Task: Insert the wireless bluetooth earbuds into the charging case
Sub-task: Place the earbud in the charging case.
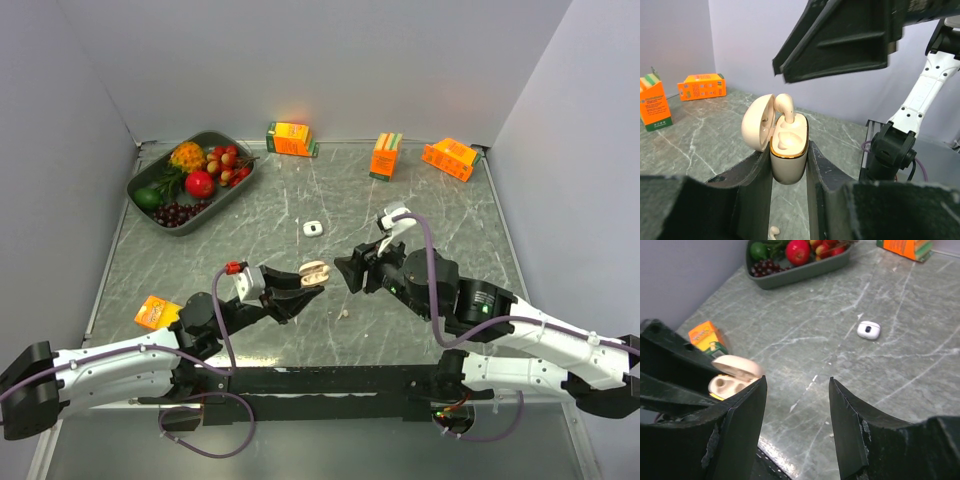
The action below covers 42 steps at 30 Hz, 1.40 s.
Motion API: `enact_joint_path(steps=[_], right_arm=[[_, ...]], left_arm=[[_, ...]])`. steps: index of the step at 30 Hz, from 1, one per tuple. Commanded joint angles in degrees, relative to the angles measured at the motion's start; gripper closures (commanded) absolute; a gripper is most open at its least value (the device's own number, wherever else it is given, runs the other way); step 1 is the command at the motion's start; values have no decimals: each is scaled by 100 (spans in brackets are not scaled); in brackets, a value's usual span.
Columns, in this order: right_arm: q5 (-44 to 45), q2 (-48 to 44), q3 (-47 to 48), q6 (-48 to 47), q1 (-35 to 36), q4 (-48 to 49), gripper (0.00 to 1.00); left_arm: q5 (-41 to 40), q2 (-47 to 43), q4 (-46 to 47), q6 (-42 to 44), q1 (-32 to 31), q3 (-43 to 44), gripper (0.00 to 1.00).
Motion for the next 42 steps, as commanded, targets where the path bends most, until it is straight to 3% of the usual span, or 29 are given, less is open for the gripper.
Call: enact_joint_path(steps=[1,19,42], right_arm=[[68,117,294,94,-162,-244,39],[-653,134,206,120,-136,-42,39],[-495,117,303,155,268,-42,39]], left_arm=[[229,-148,295,71,-25,11,99],[63,-69,348,106,-17,46,99],[-166,116,304,123,-25,195,99]])
